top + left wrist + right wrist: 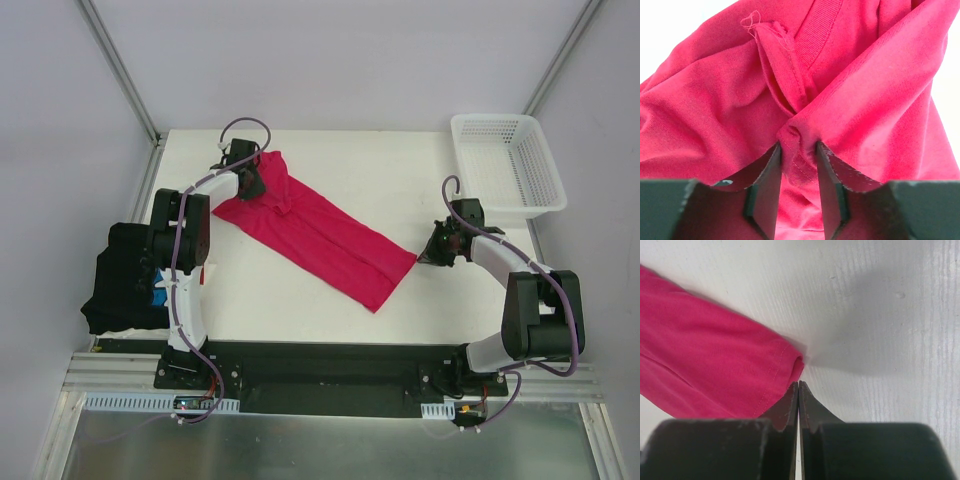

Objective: Fold and stack the t-shirts
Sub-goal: Rotate the tshirt 90 degrees

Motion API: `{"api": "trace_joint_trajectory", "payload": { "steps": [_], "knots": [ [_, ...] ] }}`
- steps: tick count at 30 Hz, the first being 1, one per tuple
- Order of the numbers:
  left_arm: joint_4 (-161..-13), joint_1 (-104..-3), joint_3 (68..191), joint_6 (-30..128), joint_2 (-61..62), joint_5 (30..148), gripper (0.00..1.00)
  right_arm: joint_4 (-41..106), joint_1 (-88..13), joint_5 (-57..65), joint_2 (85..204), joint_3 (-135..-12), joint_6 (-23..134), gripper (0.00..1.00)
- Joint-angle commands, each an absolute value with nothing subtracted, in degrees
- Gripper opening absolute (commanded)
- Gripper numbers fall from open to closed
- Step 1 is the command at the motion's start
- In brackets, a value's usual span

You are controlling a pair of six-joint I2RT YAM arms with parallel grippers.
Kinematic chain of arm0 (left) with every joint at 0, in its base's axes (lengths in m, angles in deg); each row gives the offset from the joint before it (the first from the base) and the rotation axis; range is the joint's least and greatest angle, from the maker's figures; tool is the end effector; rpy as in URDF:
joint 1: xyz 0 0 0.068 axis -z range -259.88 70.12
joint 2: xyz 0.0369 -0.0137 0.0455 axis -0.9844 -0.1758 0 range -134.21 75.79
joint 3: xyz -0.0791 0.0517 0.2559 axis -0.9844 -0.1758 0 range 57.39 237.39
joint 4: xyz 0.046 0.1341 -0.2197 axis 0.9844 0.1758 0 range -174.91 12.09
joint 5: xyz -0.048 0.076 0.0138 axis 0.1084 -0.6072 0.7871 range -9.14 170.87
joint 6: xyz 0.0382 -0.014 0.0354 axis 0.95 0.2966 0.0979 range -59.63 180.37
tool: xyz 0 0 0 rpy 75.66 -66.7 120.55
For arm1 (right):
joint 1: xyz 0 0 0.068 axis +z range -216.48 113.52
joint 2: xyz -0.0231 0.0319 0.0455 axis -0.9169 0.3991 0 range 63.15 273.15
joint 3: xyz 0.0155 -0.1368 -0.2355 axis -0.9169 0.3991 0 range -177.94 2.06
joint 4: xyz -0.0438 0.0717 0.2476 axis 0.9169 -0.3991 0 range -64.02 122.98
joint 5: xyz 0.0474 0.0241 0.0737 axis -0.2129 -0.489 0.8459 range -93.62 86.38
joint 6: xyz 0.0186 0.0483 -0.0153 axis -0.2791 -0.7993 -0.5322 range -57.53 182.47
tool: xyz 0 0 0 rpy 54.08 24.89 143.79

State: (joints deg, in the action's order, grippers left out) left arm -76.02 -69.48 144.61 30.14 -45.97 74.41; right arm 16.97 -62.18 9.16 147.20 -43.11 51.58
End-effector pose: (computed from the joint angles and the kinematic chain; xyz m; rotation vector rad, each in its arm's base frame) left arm 0.4672 -0.0816 0.1732 -0.4578 2.2882 -0.2252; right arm 0.2822 0.0291 0.1800 0.0561 2.5375 0.3874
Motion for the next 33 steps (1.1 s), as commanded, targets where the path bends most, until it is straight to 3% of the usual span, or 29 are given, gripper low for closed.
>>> {"api": "trace_joint_trajectory", "payload": {
  "steps": [1,4,8,24,33],
  "knots": [
    [-76.2,-70.1,144.0,30.9,-42.8,74.3,0.36,18.2,-62.7,9.9,146.8,-42.6,51.8,0.01],
    [-76.1,-70.1,143.9,31.4,-42.4,74.4,0.55,18.6,-62.7,10.2,146.9,-42.5,51.6,0.01],
    [-76.2,-70.1,143.4,31.5,-41.4,73.9,0.61,18.8,-62.7,10.6,147.3,-42.6,51.5,0.01],
    [-76.3,-71.4,142.0,32.1,-38.2,71.1,0.57,18.9,-62.7,11.4,148.8,-43.6,51.3,0.01],
    [-77.0,-71.5,141.8,30.8,-40.4,72.6,0.47,18.8,-62.7,11.3,148.9,-43.6,51.3,0.01]
  ]
}}
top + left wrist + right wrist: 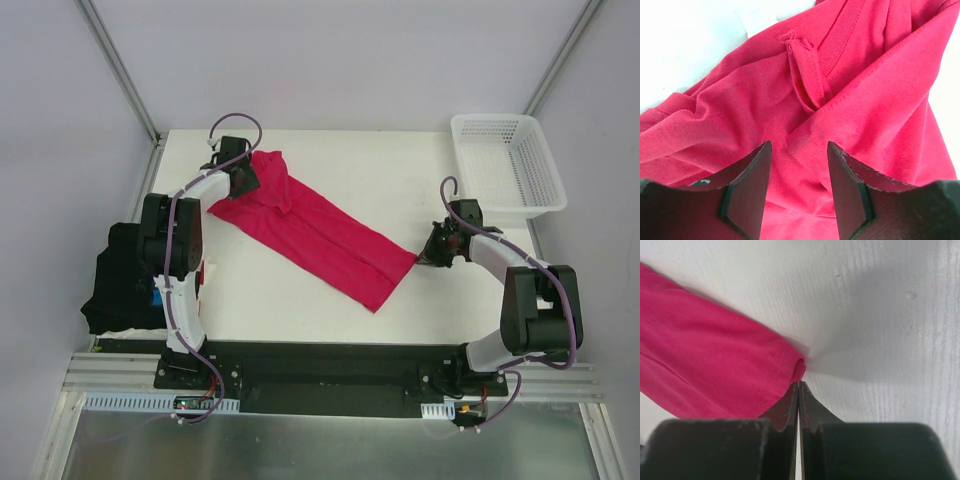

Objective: Fold and stack the t-shirts
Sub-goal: Rotate the tshirt 90 degrees

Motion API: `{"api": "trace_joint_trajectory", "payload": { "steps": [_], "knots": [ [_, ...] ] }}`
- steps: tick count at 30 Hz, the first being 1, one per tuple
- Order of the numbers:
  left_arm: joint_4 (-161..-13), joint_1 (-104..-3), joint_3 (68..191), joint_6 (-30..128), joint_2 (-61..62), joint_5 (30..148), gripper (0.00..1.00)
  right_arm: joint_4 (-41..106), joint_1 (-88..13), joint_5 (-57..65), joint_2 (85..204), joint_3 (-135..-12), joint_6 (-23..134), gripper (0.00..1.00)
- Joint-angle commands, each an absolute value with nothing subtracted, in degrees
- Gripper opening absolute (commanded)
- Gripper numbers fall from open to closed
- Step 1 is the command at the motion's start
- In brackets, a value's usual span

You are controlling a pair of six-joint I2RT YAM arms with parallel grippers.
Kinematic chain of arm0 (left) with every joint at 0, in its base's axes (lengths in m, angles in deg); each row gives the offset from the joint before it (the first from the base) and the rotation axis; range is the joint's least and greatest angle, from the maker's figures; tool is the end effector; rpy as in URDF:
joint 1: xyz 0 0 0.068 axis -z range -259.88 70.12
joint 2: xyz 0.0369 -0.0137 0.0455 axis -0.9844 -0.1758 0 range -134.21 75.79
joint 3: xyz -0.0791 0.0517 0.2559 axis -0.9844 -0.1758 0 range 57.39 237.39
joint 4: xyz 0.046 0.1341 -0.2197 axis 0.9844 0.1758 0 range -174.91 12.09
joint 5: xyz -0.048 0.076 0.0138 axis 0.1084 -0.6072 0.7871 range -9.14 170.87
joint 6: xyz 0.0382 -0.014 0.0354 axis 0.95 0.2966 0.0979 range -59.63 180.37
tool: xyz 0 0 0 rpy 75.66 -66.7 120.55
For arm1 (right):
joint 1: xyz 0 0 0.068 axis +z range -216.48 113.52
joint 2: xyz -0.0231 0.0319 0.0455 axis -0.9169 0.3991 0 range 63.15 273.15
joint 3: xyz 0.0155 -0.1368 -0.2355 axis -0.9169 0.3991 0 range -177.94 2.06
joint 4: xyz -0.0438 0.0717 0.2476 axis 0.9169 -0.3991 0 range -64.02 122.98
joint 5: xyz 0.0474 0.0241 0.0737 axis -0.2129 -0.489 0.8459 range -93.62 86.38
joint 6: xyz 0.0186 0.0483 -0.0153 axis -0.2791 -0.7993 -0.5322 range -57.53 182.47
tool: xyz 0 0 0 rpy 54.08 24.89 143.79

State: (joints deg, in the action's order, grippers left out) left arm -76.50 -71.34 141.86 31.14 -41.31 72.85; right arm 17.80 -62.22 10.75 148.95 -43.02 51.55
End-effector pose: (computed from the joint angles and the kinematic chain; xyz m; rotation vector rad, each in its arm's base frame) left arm 0.4570 -0.0635 0.1951 -0.4822 2.2339 -0.1852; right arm 0.2849 0.0301 0.1725 0.0497 2.5543 0.4222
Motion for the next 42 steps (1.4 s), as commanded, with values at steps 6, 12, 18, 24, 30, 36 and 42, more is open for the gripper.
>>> {"api": "trace_joint_trajectory", "payload": {
  "steps": [6,12,18,24,30,36,42],
  "knots": [
    [-77.3,-71.5,141.7,30.5,-41.6,73.0,0.47,18.8,-62.7,11.3,148.9,-43.5,51.5,0.01],
    [-77.6,-71.5,141.9,30.0,-42.6,73.7,0.47,18.7,-62.7,11.1,148.8,-43.6,51.3,0.01],
    [-77.7,-71.5,142.3,30.1,-43.0,73.9,0.5,18.7,-62.6,11.1,148.8,-43.5,51.3,0.01],
    [-77.7,-71.5,142.7,30.1,-43.5,74.4,0.47,18.7,-62.8,11.2,148.8,-43.3,51.3,0.01],
    [-77.9,-71.4,143.0,29.7,-44.1,74.6,0.46,18.7,-62.7,11.2,148.3,-43.3,51.2,0.01],
    [-78.4,-71.4,143.0,29.4,-44.4,75.1,0.45,18.7,-62.7,11.3,148.2,-43.1,51.1,0.01],
    [-78.6,-71.4,143.3,29.4,-45.0,75.3,0.44,18.9,-62.7,11.3,148.2,-42.9,51.2,0.01]
  ]
}}
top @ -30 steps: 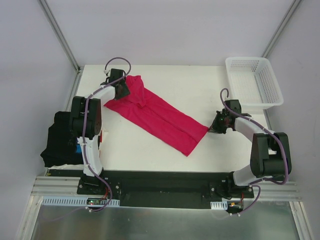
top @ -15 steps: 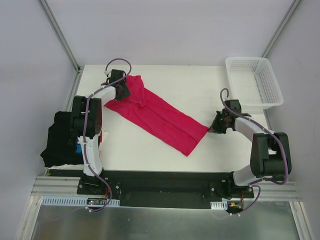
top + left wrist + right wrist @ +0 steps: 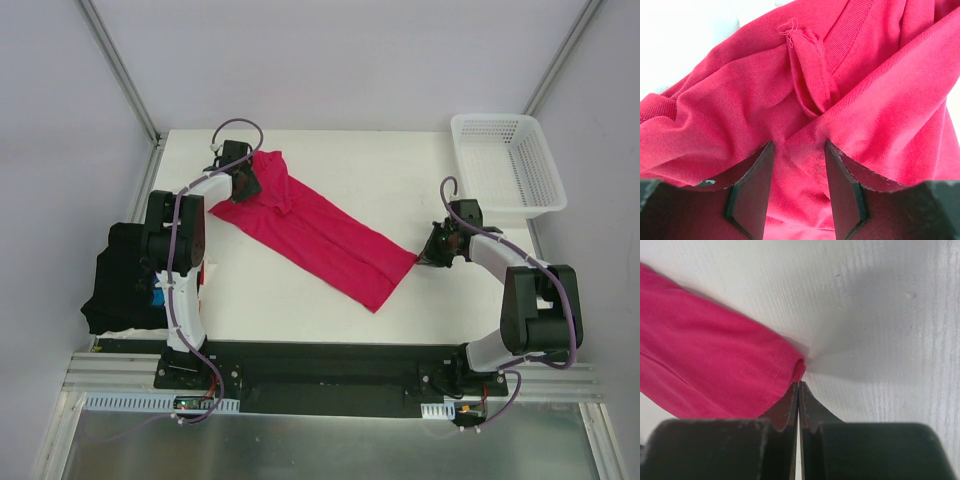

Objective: Fold and stack the t-shirts
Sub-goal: Rotate the tshirt 90 degrees

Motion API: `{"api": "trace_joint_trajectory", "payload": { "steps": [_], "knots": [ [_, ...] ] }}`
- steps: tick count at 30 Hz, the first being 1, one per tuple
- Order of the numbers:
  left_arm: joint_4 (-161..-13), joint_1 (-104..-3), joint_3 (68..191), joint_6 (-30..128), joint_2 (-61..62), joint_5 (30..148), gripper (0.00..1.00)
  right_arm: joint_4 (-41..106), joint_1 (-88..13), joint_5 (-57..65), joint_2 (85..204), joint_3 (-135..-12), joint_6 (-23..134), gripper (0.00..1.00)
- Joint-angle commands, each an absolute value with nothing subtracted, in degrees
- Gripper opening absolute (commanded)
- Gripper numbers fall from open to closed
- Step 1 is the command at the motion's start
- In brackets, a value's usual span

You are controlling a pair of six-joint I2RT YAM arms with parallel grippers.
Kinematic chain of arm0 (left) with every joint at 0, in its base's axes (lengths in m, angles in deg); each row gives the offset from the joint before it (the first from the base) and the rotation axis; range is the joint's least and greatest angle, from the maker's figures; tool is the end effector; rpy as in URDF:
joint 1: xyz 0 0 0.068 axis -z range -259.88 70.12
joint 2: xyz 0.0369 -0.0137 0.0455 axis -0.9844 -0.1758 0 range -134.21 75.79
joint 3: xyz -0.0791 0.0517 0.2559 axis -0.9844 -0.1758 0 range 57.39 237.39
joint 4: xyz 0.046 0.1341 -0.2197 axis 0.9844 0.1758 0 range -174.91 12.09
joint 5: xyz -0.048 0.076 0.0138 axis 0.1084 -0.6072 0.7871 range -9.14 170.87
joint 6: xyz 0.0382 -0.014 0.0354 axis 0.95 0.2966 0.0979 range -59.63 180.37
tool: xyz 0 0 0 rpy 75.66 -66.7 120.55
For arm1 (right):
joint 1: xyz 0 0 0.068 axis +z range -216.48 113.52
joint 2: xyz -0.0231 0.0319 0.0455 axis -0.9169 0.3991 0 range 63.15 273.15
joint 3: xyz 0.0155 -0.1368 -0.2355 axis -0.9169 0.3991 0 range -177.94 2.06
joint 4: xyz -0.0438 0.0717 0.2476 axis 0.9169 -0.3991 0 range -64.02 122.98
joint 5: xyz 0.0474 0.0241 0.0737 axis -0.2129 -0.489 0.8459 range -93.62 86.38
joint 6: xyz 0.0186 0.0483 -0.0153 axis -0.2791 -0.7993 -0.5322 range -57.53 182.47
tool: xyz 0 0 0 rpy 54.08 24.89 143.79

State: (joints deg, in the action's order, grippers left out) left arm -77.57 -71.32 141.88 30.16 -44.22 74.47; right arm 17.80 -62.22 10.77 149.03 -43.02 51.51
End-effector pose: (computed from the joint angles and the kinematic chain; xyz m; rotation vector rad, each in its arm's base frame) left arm 0.4619 -0.0654 0.1741 -0.4920 2.2699 -0.2139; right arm 0.2850 0.0301 0.1721 0.0508 2.5558 0.4229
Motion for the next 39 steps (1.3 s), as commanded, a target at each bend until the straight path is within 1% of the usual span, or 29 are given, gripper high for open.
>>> {"api": "trace_joint_trajectory", "payload": {
  "steps": [1,11,16,18,19,20,22,23,24,26,35,39],
  "knots": [
    [-78.7,-71.4,143.5,29.3,-45.1,75.4,0.44,18.9,-62.6,11.3,148.2,-42.9,51.2,0.01],
    [-78.7,-71.1,145.6,29.7,-45.9,76.2,0.41,19.0,-62.7,11.4,148.4,-42.9,51.1,0.01],
    [-78.6,-71.0,146.2,29.9,-45.9,76.6,0.36,19.4,-62.8,11.5,148.4,-42.7,51.0,0.01],
    [-78.6,-70.9,146.1,29.9,-45.7,76.6,0.36,19.4,-62.8,11.7,148.6,-42.7,50.9,0.01],
    [-78.7,-70.9,146.0,29.9,-45.6,76.5,0.35,19.4,-62.7,11.6,148.6,-42.6,51.0,0.01],
    [-78.6,-70.9,146.0,29.9,-45.6,76.5,0.31,19.4,-62.7,11.7,148.6,-42.6,51.0,0.01],
    [-78.6,-70.8,146.0,29.9,-45.6,76.6,0.3,19.4,-62.7,11.7,148.7,-42.6,50.9,0.01],
    [-78.6,-70.8,146.0,29.9,-45.5,76.6,0.23,19.5,-62.7,11.8,148.7,-42.6,50.9,0.01],
    [-78.6,-70.7,146.0,29.9,-45.6,76.6,0.2,19.6,-62.6,11.8,148.7,-42.5,50.9,0.01],
    [-78.6,-70.7,146.0,29.9,-45.5,76.6,0.19,19.8,-62.8,11.9,148.8,-42.5,50.8,0.01],
    [-78.5,-70.4,145.8,30.4,-44.6,76.7,0.19,20.1,-62.7,12.2,149.1,-42.4,50.7,0.01],
    [-78.5,-70.3,145.5,30.7,-44.1,76.4,0.22,20.4,-62.7,12.3,149.3,-42.4,50.8,0.01]
  ]
}}
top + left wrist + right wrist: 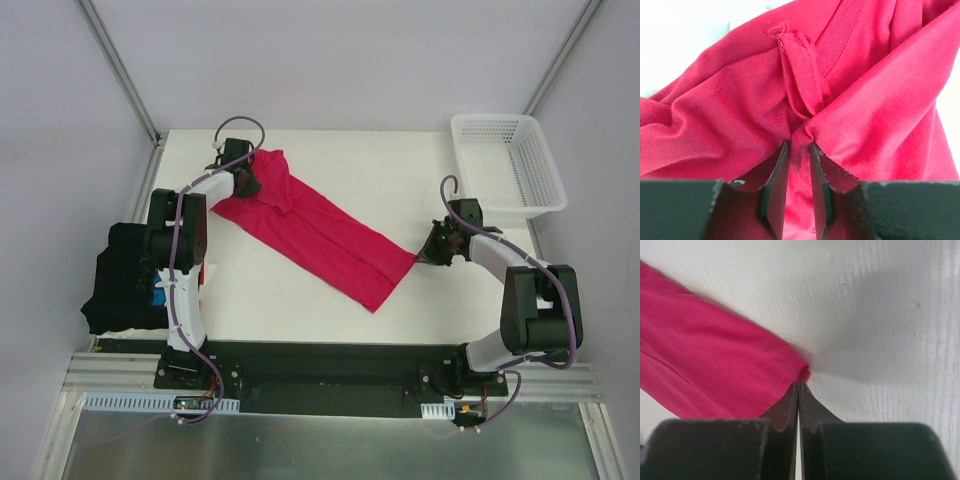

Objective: Fold and stack the t-shirts
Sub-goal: Rotate the tshirt 90 degrees

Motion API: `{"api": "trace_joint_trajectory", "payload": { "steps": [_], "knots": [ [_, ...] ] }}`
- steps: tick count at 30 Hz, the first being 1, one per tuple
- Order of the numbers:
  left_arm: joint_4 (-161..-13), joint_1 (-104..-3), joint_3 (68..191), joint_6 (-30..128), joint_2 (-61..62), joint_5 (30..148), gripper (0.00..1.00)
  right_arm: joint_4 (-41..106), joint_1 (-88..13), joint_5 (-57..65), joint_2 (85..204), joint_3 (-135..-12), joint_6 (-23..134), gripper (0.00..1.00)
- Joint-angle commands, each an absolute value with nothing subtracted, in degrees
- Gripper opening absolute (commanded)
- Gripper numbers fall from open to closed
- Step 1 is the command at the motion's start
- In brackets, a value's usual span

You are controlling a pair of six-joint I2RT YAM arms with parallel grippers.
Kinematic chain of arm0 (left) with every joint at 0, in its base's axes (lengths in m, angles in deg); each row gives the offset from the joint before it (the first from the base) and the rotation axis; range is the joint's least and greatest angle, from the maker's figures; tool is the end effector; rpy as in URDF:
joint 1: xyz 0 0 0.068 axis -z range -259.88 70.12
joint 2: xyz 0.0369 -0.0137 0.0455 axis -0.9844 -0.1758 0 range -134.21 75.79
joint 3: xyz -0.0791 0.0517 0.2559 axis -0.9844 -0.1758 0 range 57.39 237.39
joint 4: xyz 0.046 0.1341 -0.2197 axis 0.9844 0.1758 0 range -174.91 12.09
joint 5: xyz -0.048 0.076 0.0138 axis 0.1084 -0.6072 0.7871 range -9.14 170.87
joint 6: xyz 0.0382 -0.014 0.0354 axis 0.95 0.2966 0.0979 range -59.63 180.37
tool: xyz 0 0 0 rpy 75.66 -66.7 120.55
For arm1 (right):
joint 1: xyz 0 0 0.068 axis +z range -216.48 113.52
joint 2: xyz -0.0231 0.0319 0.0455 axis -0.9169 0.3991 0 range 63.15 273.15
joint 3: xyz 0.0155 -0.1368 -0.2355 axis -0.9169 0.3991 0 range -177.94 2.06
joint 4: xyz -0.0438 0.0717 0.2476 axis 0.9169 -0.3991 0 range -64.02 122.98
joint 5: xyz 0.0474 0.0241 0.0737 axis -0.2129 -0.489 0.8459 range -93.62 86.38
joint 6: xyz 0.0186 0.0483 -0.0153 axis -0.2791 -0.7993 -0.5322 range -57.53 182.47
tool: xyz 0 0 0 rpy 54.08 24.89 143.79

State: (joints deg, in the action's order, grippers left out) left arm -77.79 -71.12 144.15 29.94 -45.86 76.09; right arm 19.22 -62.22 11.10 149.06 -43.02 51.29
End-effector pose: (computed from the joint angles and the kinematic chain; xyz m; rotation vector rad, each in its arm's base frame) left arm 0.4701 -0.0693 0.1740 -0.4775 2.2644 -0.2546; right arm 0.2872 0.0305 0.1736 0.0485 2.5318 0.4321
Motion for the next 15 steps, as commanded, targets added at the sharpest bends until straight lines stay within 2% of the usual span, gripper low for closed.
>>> {"api": "trace_joint_trajectory", "payload": {
  "steps": [1,6,15],
  "knots": [
    [-78.5,-70.3,145.5,30.9,-44.0,76.4,0.24,20.4,-62.7,12.4,149.4,-42.5,50.8,0.01],
    [-77.5,-70.3,146.6,31.7,-43.7,76.1,0.3,20.4,-62.7,12.4,149.5,-42.6,50.8,0.01],
    [-76.6,-70.3,148.9,32.3,-44.3,76.1,0.32,20.7,-62.7,12.6,149.7,-42.6,50.6,0.01]
  ]
}}
